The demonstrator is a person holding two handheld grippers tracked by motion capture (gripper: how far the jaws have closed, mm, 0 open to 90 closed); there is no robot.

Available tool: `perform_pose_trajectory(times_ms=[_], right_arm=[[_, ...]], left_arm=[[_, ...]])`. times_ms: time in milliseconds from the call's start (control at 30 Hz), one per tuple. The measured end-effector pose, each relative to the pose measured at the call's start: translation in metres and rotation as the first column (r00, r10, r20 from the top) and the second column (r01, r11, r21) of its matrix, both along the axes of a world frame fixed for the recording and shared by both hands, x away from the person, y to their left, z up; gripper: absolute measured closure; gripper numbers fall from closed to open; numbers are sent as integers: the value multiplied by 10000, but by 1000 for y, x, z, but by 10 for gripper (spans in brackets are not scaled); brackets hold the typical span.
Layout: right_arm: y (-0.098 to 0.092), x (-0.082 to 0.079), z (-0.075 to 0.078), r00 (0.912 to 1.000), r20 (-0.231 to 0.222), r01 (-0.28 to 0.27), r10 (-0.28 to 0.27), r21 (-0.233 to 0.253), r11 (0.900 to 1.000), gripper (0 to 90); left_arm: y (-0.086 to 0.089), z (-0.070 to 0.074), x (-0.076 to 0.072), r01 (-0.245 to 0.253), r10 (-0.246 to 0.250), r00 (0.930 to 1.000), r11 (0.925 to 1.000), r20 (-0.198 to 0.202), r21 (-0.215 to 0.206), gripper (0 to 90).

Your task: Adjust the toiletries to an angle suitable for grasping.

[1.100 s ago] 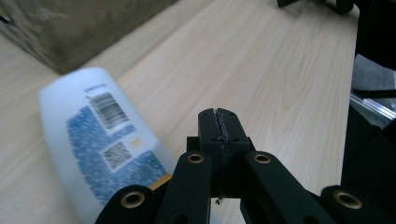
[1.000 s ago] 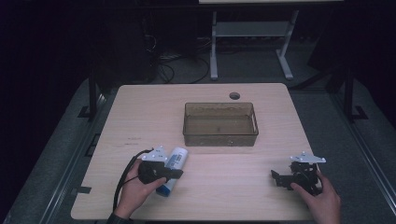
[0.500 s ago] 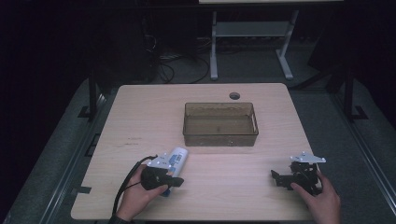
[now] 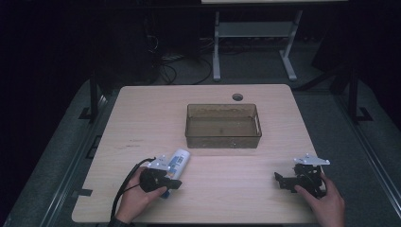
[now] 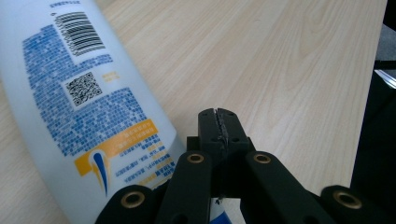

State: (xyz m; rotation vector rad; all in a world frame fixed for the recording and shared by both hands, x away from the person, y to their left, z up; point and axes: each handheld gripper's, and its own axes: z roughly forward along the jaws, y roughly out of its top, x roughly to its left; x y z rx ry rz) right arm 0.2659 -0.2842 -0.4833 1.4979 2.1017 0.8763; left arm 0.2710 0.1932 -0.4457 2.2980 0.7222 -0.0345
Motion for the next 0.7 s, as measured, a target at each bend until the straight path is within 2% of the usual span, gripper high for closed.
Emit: perform_pose_trajectory(times_ms=[367,700], right_arm=[[0,0,0,10000,0,-1,1,-2,10000,0],[0,0,0,10000,5,-2,2,0,10000,0]], left_arm=[[16,2,3,-435,435,9990,9990,56,56,900],[32,4,5,-961,961,9953,9954,91,-17,900]])
